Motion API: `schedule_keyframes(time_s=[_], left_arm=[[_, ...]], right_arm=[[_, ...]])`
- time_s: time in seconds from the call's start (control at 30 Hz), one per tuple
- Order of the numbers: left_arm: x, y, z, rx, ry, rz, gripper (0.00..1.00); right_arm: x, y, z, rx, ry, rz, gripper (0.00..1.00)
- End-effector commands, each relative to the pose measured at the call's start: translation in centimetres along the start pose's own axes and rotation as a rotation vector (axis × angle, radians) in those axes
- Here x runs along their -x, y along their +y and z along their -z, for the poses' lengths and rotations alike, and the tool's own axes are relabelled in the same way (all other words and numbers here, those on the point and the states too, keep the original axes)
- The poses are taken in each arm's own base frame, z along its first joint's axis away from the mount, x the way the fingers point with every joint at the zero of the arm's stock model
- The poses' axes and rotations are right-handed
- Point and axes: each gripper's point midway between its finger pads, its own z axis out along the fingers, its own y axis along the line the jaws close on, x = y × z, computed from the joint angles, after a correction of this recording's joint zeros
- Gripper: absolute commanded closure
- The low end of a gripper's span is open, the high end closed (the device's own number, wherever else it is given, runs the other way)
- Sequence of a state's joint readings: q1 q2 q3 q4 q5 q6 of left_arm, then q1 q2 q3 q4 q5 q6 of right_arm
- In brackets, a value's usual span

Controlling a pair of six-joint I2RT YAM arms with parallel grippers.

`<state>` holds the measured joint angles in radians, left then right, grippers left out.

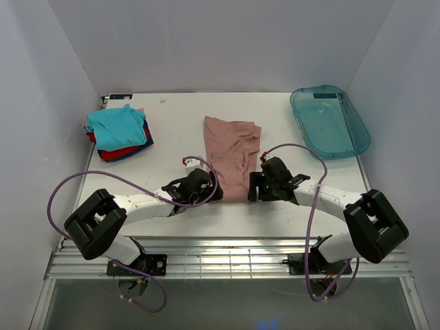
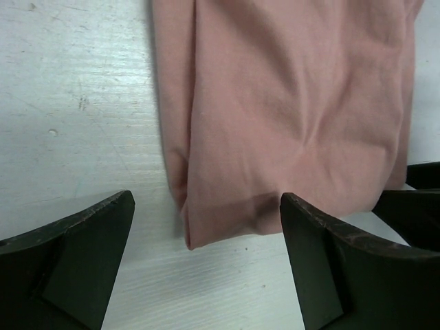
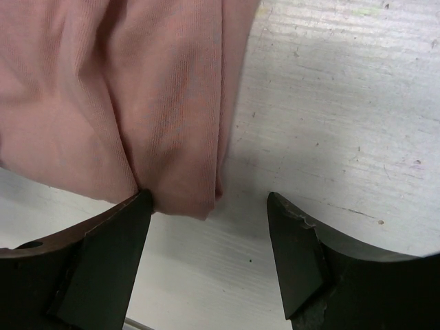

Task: Fold and stack the t-shirts
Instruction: Fold the tshirt

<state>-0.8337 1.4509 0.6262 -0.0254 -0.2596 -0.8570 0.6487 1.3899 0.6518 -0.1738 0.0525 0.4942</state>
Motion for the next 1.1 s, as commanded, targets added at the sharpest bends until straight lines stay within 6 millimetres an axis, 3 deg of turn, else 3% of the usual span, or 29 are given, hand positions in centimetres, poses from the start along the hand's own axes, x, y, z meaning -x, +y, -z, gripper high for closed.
schedule_keyframes(time_s=[0.0, 0.2, 0.33, 0.37, 0.43, 0.47, 0.5, 0.53, 0.57, 0.6, 0.63, 0.8, 1.0, 1.07], left_arm=[[-2.2, 0.1, -0.5, -0.032, 0.071, 0.038, 0.02], [-2.7, 0.3, -0.7, -0.023, 0.09, 0.034, 0.08], [-3.2, 1.1, -0.7, 0.013, 0.115, 0.028, 0.21], [-3.5, 1.3, -0.6, 0.022, 0.123, 0.024, 0.32], [-4.1, 1.8, -0.6, 0.028, 0.141, 0.026, 0.44], [-4.2, 1.7, -0.7, 0.023, 0.144, 0.026, 0.6], [-4.4, 1.8, -0.7, 0.02, 0.15, 0.023, 0.69], [-5.0, 1.8, -0.6, 0.008, 0.169, 0.02, 0.77], [-5.2, 1.9, -0.6, 0.005, 0.178, 0.019, 0.85], [-5.5, 1.8, -0.5, 0.0, 0.188, 0.015, 0.97], [-5.7, 1.7, -0.4, -0.01, 0.197, 0.008, 1.0], [-6.4, 1.2, 1.6, -0.012, 0.191, -0.057, 1.0], [-5.9, -1.2, 5.6, -0.061, 0.178, -0.093, 1.0], [-5.6, -1.8, 7.1, -0.066, 0.178, -0.099, 1.0]], right_arm=[[-0.4, 0.5, -0.7, 0.028, -0.004, -0.025, 0.26], [-0.7, 1.3, -1.4, 0.061, 0.0, -0.039, 0.27], [-0.9, 1.2, -1.8, 0.055, 0.012, -0.03, 0.32], [-1.0, 1.2, -1.9, 0.055, 0.014, -0.029, 0.35], [-1.3, 1.0, -2.2, 0.049, 0.024, -0.025, 0.49], [-1.4, 1.0, -2.3, 0.049, 0.026, -0.022, 0.56], [-1.8, 1.5, -2.2, 0.079, 0.046, -0.019, 0.75], [-2.0, 1.5, -2.3, 0.078, 0.053, -0.017, 0.86], [-2.0, 1.5, -2.2, 0.077, 0.054, -0.014, 0.92], [-2.3, 1.6, -2.2, 0.08, 0.063, -0.005, 0.92], [-2.6, 1.6, -1.9, 0.075, 0.074, 0.003, 0.92], [-4.5, 2.2, 0.4, 0.043, 0.093, 0.061, 0.92], [-6.5, 3.9, 5.5, 0.068, 0.094, 0.062, 0.92], [-5.9, 4.7, 7.4, 0.096, 0.056, 0.054, 0.92]])
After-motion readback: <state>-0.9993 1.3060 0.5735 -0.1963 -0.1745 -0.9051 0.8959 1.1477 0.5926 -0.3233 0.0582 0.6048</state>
